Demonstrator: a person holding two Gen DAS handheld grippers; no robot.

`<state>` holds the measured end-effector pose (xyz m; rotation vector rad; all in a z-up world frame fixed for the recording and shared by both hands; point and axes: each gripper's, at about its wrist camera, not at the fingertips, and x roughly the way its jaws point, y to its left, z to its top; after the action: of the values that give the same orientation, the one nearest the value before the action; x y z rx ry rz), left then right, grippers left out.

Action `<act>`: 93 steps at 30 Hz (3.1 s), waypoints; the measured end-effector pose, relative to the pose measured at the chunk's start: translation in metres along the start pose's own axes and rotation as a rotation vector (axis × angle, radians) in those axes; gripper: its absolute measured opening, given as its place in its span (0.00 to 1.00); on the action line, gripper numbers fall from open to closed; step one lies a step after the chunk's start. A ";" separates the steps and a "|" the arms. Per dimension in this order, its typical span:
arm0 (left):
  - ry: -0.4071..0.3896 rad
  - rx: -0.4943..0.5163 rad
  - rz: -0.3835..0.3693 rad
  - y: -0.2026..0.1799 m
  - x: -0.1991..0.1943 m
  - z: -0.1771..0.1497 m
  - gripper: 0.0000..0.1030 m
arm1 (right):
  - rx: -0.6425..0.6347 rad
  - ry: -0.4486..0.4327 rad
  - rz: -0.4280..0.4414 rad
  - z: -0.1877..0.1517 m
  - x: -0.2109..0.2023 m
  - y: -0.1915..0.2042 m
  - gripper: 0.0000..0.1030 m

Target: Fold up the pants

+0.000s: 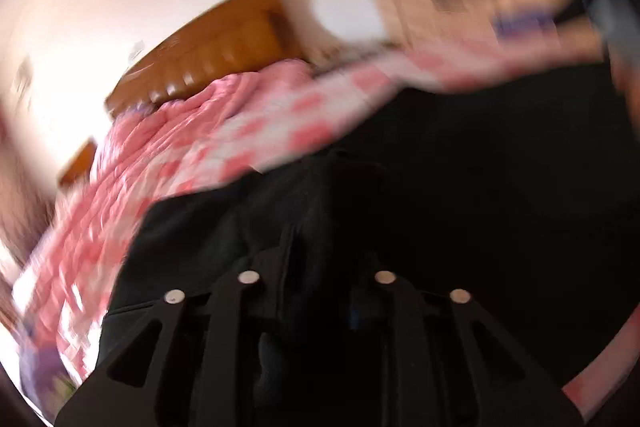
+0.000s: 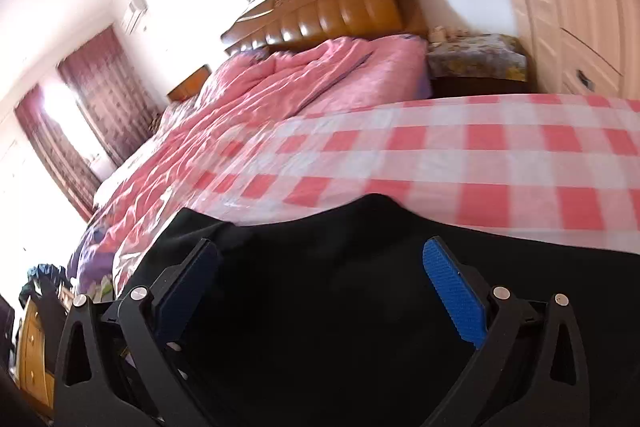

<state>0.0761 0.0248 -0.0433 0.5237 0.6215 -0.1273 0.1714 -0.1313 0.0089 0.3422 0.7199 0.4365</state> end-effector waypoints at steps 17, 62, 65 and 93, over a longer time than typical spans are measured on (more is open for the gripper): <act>0.010 -0.336 0.204 0.159 -0.062 -0.107 0.89 | -0.169 0.252 0.399 -0.080 0.047 0.103 0.85; 0.076 -0.246 0.182 0.146 -0.031 -0.107 0.92 | -0.060 0.101 0.470 -0.027 0.045 0.146 0.13; 0.080 -0.252 0.203 0.152 -0.027 -0.102 0.92 | -0.087 0.062 0.487 -0.021 0.028 0.156 0.12; -0.046 -0.117 0.123 0.090 -0.091 -0.098 0.82 | -0.018 0.356 0.273 -0.096 0.086 0.084 0.13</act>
<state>-0.0247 0.1487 -0.0190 0.4429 0.5466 0.0130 0.1397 -0.0024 -0.0687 0.3516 1.0203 0.7747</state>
